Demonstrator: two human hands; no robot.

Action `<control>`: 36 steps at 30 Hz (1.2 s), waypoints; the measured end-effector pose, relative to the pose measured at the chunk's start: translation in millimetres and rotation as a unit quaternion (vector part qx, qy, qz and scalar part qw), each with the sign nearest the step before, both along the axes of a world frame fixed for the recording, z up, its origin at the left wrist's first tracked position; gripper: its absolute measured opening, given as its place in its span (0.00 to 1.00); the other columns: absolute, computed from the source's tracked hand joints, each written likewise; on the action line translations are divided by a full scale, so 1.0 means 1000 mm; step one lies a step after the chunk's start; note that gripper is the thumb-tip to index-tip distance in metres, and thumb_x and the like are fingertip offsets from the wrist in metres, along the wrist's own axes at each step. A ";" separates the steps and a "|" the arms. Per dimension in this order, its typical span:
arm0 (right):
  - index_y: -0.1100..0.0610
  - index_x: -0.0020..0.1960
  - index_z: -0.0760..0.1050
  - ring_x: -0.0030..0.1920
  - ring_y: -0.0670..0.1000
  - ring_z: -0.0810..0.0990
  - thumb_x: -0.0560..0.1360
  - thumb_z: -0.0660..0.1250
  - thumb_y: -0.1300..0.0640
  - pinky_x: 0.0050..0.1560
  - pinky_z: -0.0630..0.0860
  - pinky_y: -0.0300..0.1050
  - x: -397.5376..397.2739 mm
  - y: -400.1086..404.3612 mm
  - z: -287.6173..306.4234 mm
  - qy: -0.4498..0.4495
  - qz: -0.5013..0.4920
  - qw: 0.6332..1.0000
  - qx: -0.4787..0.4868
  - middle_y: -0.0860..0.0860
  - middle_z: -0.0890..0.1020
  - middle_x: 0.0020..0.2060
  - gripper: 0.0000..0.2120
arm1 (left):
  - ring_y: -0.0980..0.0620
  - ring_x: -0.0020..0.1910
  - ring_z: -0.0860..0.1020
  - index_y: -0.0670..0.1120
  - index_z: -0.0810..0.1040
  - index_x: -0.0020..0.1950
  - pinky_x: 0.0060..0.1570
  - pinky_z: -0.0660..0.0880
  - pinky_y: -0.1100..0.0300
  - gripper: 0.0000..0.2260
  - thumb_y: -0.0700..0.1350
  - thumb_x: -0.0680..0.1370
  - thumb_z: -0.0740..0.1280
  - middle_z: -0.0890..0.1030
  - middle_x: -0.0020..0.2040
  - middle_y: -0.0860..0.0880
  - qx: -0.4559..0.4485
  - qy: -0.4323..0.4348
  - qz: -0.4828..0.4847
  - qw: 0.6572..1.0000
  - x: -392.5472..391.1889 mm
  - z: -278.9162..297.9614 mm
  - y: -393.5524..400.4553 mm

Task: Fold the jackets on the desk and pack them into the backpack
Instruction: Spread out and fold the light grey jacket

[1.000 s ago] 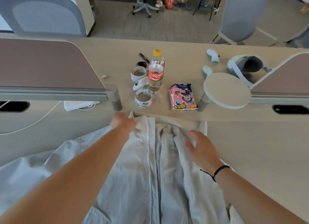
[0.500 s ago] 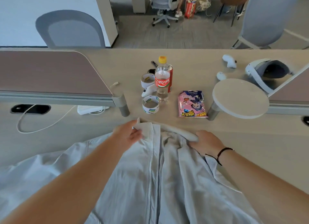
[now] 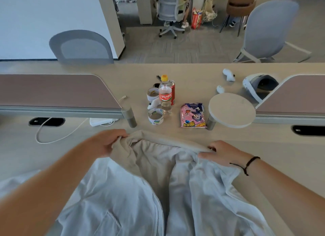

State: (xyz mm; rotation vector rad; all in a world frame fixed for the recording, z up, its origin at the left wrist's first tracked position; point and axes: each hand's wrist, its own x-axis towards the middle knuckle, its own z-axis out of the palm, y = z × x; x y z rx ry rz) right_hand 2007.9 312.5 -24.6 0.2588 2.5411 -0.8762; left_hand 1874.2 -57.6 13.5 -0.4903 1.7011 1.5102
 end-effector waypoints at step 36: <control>0.51 0.71 0.67 0.69 0.55 0.72 0.75 0.66 0.45 0.67 0.70 0.50 0.091 -0.123 -0.074 0.146 -0.074 0.968 0.190 0.51 0.72 0.70 0.27 | 0.52 0.78 0.31 0.57 0.38 0.81 0.77 0.35 0.44 0.36 0.70 0.75 0.39 0.37 0.82 0.51 -0.353 0.403 -0.474 0.699 0.096 -0.178 -0.010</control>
